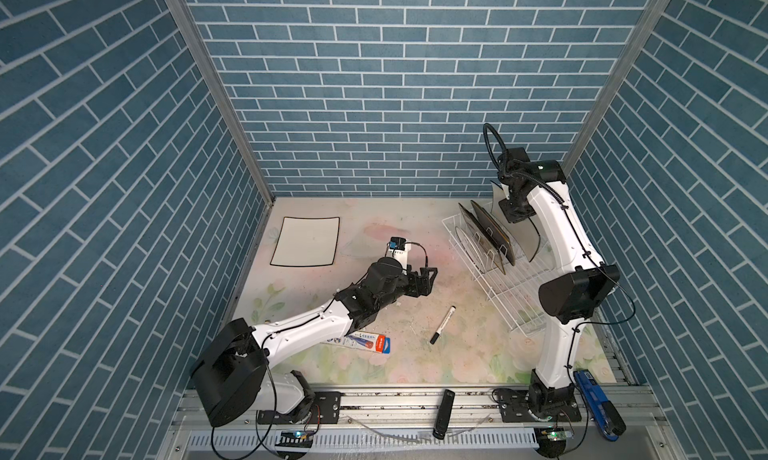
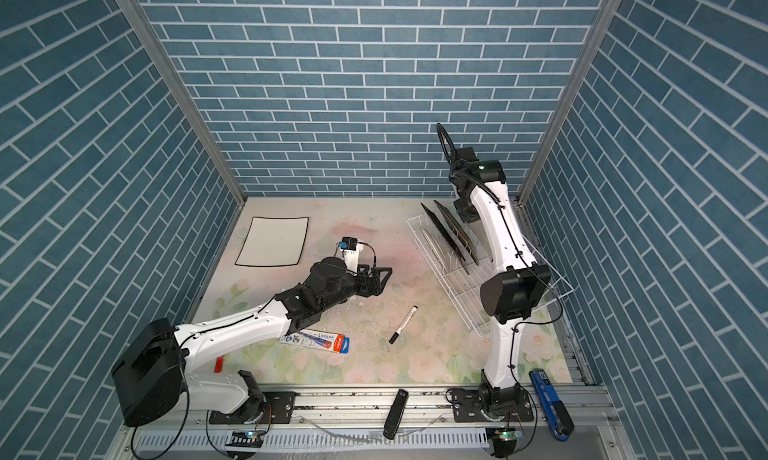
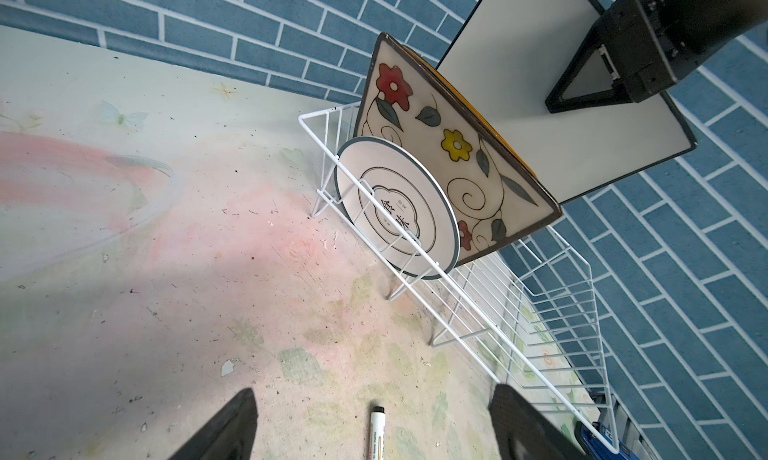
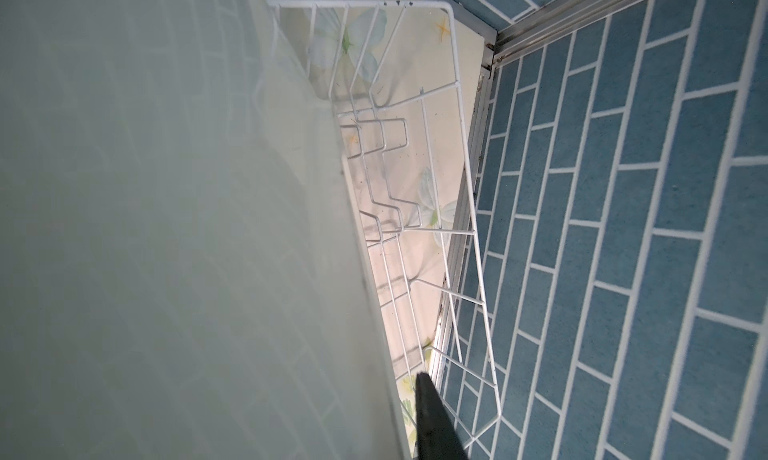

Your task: Unload the plates from the dish rack

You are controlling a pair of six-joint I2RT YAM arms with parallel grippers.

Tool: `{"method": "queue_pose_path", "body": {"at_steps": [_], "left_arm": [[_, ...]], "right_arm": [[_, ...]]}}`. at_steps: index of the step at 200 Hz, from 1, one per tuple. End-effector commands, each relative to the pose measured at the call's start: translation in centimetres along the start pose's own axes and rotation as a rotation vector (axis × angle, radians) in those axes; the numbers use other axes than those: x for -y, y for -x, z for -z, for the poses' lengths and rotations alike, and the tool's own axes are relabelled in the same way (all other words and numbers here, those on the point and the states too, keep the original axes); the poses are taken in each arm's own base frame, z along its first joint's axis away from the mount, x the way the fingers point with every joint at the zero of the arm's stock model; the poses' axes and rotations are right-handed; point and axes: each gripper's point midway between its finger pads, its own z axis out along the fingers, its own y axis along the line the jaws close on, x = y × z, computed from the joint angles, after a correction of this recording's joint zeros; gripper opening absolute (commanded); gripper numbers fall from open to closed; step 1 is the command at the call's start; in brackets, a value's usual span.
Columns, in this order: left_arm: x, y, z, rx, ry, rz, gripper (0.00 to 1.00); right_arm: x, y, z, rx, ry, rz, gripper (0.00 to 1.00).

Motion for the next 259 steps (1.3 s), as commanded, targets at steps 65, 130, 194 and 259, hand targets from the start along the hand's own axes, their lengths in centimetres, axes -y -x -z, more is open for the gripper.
{"method": "queue_pose_path", "body": {"at_steps": [65,130,194,259], "left_arm": [[1.5,0.8,1.0,0.021,-0.058,0.023,0.9],[2.5,1.7,1.5,0.048,-0.115,0.05,0.91],[3.0,2.9,2.2,0.083,-0.141,0.057,0.91],[3.5,4.8,4.3,0.173,-0.195,0.096,0.92]], "right_arm": [[5.9,0.3,11.0,0.298,-0.242,-0.105,0.0],[6.5,0.0,19.9,0.651,-0.277,-0.18,0.0],[3.4,-0.9,26.6,1.04,0.08,-0.301,0.0],[0.0,-0.8,31.9,1.362,0.492,-0.41,0.0]]}}
